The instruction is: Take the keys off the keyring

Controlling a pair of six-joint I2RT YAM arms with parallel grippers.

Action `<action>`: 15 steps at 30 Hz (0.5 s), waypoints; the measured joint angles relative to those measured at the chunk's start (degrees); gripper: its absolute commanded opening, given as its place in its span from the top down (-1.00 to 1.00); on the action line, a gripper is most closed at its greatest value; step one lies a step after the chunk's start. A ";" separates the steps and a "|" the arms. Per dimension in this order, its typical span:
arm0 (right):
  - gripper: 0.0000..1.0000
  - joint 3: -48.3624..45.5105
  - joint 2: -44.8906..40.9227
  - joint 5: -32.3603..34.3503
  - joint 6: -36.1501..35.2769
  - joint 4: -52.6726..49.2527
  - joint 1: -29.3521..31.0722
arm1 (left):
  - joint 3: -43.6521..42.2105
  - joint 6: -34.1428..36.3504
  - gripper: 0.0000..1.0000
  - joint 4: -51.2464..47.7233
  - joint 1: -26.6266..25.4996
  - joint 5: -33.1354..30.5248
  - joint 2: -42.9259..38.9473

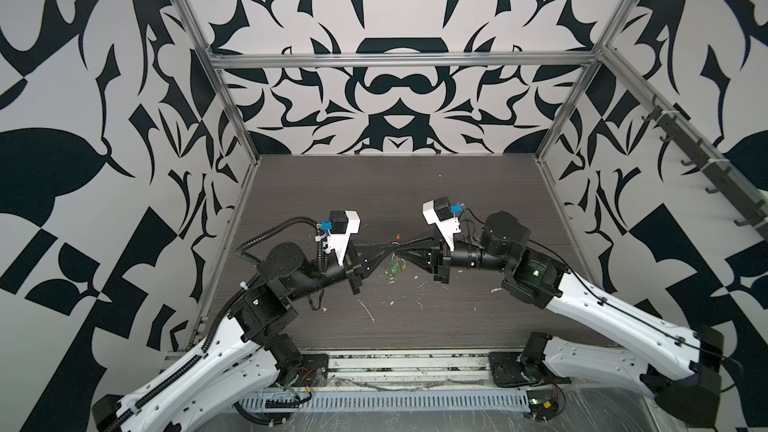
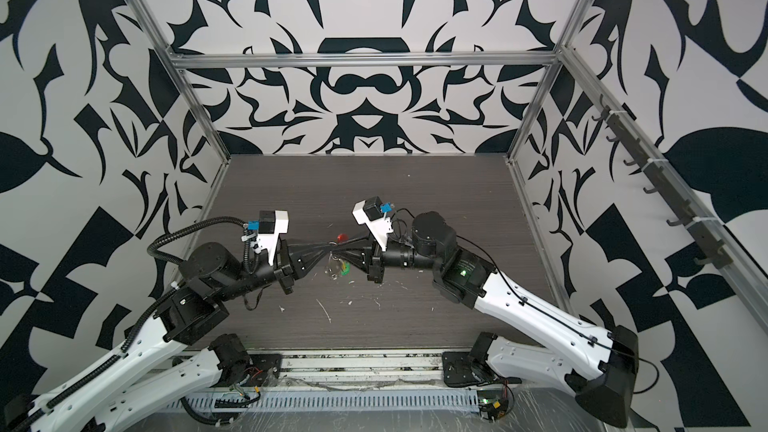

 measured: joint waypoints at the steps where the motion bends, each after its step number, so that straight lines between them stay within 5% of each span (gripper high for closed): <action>1: 0.99 -0.02 0.02 -0.11 -0.02 0.09 -0.15 | 0.00 0.02 1.00 0.02 -0.02 0.00 -0.04; 5: 1.00 -0.04 0.00 -0.24 0.13 0.00 -0.28 | 0.00 -0.02 1.00 -0.02 -0.02 0.02 0.09; 10: 1.00 0.15 -0.33 -0.28 -0.20 -3.32 -0.92 | 0.42 0.13 0.44 -1.53 -0.02 0.22 0.48; 15: 1.00 2.99 -0.31 -0.37 -2.67 -14.53 -2.40 | 3.69 0.90 0.28 -6.40 -0.02 0.57 0.55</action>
